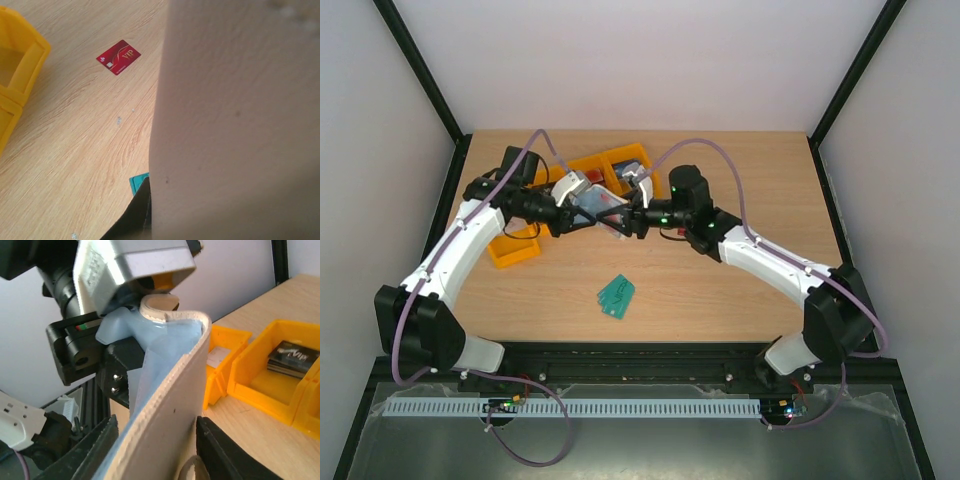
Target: Take the credit cards out of the card holder
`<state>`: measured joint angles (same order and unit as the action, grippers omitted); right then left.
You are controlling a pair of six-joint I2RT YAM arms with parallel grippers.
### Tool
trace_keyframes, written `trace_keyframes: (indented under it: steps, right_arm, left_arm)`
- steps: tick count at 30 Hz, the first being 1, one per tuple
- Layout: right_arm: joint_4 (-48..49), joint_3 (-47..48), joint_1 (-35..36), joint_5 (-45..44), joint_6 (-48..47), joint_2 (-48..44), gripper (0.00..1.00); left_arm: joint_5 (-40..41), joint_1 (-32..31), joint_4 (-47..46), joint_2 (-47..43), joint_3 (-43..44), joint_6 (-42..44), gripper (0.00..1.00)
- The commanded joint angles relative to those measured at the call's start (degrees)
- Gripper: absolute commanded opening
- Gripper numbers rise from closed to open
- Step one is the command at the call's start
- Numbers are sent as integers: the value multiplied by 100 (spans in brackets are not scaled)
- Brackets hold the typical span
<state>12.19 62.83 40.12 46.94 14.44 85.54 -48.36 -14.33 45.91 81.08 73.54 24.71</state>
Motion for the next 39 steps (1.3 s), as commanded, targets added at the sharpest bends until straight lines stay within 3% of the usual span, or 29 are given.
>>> trace_keyframes:
  steps: [1, 14, 16, 20, 22, 23, 24, 26, 27, 29, 32, 34, 36, 39]
  right_arm:
    - [111, -159, -326, 613, 26, -345, 44]
    - [-402, -405, -651, 945, -152, -345, 42]
    - [-454, -413, -671, 982, -145, -332, 33]
    - [-446, -407, -694, 1079, -78, -318, 3]
    - [-399, -414, -713, 1066, -17, -327, 2]
    - [-362, -415, -722, 1059, 14, -335, 2]
    - [-331, -412, -731, 1049, 39, -336, 2]
    - [-338, -389, -733, 966, 94, -314, 2]
    - [-381, -356, -734, 894, 133, -291, 2]
    - [-533, -279, -734, 881, 166, -223, 2]
    - [-589, -271, -725, 710, 297, -209, 2]
    - [-934, -166, -725, 42, 330, -201, 2]
    - [-1596, 135, -689, -1121, 394, -70, 2]
    - [-2910, 1010, -344, -3589, 401, 342, 2]
  left_arm:
    - [-435, 33, 283, -21, 8, 418, 2]
    - [-421, 53, 349, -39, -1, 528, 2]
    - [-427, 66, 352, -47, -6, 531, 2]
    - [-446, 86, 362, -56, -6, 544, 2]
    - [-435, 92, 313, -52, -11, 498, 2]
    - [-375, 108, 229, -68, -25, 405, 5]
    - [-253, 138, 77, -76, -55, 219, 15]
    - [164, 238, -315, -103, -135, -323, 49]
    - [528, 290, -526, -105, -185, -571, 60]
    - [1060, 428, -908, -118, -281, -948, 73]
    - [1661, 742, -1265, -138, -369, -1422, 78]
    - [1986, 981, -1398, -179, -387, -1615, 79]
    - [2287, 1131, -1457, -240, -401, -1652, 79]
    - [2234, 1169, -1401, -308, -410, -1553, 80]
